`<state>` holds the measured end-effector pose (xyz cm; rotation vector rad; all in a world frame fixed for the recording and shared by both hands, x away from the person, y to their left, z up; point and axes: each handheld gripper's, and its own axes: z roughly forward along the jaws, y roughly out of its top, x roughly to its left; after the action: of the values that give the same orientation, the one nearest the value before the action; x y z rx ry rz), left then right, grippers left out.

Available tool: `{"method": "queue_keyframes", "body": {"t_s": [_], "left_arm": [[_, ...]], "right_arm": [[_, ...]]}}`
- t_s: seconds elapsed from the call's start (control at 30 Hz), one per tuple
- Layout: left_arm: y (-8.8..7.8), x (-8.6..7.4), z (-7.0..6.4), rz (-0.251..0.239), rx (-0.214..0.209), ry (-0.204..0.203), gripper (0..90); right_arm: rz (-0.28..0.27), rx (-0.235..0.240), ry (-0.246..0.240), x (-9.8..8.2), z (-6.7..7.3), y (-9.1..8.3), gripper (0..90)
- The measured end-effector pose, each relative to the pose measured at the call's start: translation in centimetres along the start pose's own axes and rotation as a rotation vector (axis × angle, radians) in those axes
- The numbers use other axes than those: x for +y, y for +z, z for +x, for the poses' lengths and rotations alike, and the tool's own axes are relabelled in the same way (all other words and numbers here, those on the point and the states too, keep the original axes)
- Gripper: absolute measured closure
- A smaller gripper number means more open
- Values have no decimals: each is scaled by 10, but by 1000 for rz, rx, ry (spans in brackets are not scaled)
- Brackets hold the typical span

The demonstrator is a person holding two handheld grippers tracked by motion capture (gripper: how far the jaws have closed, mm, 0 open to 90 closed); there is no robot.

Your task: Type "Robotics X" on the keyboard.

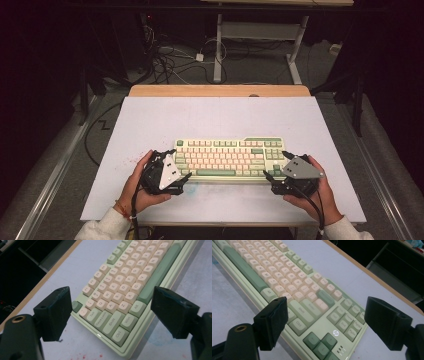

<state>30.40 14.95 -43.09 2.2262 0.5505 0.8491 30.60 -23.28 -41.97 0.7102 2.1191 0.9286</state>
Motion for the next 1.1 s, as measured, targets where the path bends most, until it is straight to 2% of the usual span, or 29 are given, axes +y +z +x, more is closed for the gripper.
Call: {"method": "queue_keyframes", "body": {"t_s": [0.5, 0.8, 1.1], "left_arm": [[-5, -15, 1, 8, 0, -17, 164], [-7, -24, 2, 14, 21, -42, 164], [-9, -33, 2, 34, 13, -48, 164]], "right_arm": [[15, -28, 11, -12, -7, -7, 194], [29, -44, 27, -21, -13, -12, 194], [41, -64, 45, -30, -19, -17, 194]]}}
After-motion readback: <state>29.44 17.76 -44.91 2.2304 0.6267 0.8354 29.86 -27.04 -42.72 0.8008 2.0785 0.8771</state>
